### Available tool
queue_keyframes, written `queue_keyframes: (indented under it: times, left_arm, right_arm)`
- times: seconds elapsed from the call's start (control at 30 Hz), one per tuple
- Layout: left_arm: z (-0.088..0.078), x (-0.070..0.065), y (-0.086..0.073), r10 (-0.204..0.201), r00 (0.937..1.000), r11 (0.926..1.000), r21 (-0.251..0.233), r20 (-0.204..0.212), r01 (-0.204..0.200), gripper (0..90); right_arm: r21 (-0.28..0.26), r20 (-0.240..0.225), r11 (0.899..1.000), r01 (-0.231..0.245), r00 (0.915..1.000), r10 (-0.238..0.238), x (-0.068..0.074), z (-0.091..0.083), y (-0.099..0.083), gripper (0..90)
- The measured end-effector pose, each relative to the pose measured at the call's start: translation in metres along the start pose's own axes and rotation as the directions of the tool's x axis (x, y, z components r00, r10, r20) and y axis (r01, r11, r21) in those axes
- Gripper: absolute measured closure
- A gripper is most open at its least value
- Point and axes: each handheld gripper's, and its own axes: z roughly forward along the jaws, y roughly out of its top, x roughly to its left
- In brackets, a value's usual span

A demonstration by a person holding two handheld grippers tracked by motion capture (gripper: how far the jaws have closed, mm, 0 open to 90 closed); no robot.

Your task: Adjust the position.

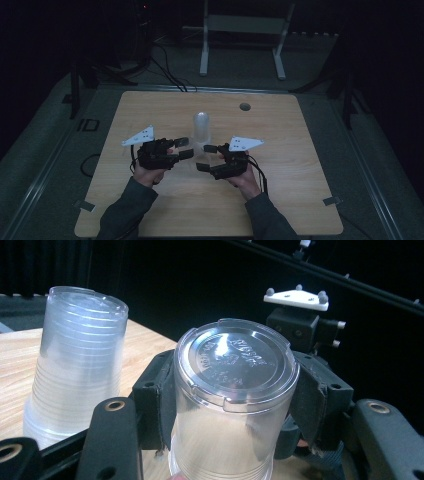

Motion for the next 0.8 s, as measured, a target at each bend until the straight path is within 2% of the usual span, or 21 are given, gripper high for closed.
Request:
queue_keyframes:
  times: [0.2, 0.8]
  left_arm:
    - [-0.001, 0.000, 0.000, -0.011, 0.9999, 0.9997, -0.020, 0.011, 0.011, 41.3]
    - [0.000, -0.001, 0.000, -0.020, 0.9996, 0.9993, -0.030, 0.021, 0.021, 41.5]
  right_arm:
    - [-0.004, -0.010, 1.000, 0.002, 1.0000, -0.002, 0.001, 0.003, 0.000, 23.1]
    - [0.014, -0.023, 0.999, 0.030, 0.9993, -0.030, 0.003, 0.011, 0.004, 25.0]
